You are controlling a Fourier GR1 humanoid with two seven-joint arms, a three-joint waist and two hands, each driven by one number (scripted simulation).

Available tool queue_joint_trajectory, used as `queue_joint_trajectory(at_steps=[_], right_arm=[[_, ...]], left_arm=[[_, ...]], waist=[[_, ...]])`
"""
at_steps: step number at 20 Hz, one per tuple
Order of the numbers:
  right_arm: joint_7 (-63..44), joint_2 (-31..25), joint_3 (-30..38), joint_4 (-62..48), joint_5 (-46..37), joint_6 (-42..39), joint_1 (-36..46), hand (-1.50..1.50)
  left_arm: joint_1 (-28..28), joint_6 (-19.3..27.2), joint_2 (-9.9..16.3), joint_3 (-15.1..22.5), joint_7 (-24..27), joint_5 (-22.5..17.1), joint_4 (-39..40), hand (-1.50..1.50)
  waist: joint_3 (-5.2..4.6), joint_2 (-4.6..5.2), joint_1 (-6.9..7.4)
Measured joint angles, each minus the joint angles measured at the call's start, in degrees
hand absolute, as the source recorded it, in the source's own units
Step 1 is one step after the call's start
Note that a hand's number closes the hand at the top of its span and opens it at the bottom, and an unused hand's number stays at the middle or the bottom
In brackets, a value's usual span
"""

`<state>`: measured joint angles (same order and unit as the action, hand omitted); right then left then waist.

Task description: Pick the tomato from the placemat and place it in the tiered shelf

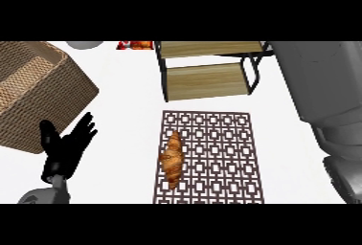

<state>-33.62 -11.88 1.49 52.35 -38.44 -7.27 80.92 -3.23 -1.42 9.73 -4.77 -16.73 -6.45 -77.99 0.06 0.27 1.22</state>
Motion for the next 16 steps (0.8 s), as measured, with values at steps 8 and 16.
queue_joint_trajectory(at_steps=[8,16], right_arm=[[8.0,-0.5,1.3,-10.9,-2.3,5.6,1.8,1.50],[15.8,-0.7,3.6,-20.4,-2.6,9.3,5.0,1.50]], left_arm=[[0.3,1.0,-0.9,0.6,-0.7,1.0,-1.0,0.00],[-0.3,0.5,-0.8,0.4,-0.7,1.1,-0.6,0.00]], waist=[[0.01,0.04,0.13],[0.02,0.16,0.48]])
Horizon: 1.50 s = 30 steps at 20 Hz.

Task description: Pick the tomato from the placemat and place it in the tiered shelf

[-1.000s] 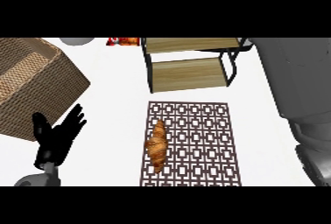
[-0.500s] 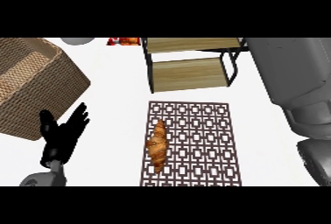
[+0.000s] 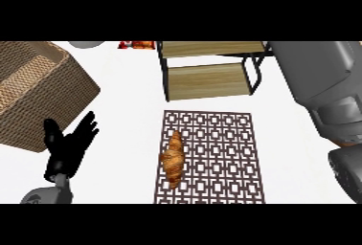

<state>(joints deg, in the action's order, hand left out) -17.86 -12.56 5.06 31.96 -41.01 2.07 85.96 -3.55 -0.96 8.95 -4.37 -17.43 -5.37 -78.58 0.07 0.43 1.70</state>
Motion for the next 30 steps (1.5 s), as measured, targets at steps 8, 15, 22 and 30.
queue_joint_trajectory(at_steps=[8,15,22,30], right_arm=[[0.8,-0.8,1.2,-3.4,-0.3,0.8,1.7,-1.50],[-0.5,0.4,8.3,-2.9,5.4,7.8,1.8,-1.50],[0.8,0.2,15.9,-1.4,13.2,10.6,2.3,-1.50],[-0.4,-4.2,19.5,0.1,15.2,17.6,2.5,-1.50]], left_arm=[[0.1,-0.7,0.3,-0.8,-0.7,-0.8,0.0,0.00],[-0.2,-0.6,0.2,-0.9,-0.6,-0.6,0.4,0.00],[-0.2,-0.7,0.4,-1.3,-0.8,-0.6,0.4,0.00],[0.4,0.0,-0.2,-1.2,0.4,0.1,0.6,0.00]], waist=[[-0.08,-0.06,-0.25],[-0.04,-0.10,-0.36],[-0.07,-0.14,-0.50],[0.07,-0.30,-0.92]])
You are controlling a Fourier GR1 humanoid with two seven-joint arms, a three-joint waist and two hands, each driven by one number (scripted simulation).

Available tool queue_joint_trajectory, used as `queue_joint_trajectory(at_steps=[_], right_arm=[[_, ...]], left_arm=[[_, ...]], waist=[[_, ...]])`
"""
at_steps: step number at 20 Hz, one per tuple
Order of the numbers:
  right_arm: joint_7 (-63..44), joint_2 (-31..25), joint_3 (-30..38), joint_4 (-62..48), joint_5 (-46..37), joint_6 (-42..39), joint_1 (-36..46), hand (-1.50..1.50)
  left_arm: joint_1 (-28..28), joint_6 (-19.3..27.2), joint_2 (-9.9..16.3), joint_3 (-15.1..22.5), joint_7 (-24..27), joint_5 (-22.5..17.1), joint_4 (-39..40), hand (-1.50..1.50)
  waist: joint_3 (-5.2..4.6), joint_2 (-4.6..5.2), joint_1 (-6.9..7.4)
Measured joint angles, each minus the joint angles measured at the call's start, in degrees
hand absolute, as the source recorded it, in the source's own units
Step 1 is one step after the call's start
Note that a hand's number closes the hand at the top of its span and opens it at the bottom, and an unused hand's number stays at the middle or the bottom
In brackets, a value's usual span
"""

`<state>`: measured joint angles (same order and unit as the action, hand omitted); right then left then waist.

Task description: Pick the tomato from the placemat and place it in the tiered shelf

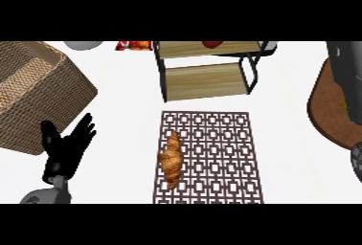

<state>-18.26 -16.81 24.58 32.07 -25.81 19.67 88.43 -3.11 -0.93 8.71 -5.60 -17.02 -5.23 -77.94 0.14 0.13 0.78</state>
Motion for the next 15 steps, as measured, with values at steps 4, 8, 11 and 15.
queue_joint_trajectory(at_steps=[4,8,11,15], right_arm=[[-1.7,-4.4,1.6,1.1,0.1,3.0,-1.5,-1.50],[-2.6,-8.2,3.8,3.8,2.3,2.8,-4.7,-1.50],[-3.0,-12.0,5.8,5.2,5.2,-0.5,-6.5,-1.50],[-1.9,-16.5,7.8,6.7,8.9,-6.4,-10.6,-1.50]], left_arm=[[0.3,-0.1,0.1,-0.1,-0.4,0.0,-0.3,0.00],[1.0,-0.1,0.1,-0.2,-0.5,-0.1,-1.2,0.00],[1.0,-0.8,0.3,-0.6,0.2,-0.6,-0.7,0.00],[1.4,-0.8,0.1,-0.6,0.5,-0.6,-0.9,0.00]], waist=[[0.02,-0.12,-0.32],[0.01,-0.27,-0.66],[-0.01,-0.24,-0.75],[0.00,-0.23,-0.74]])
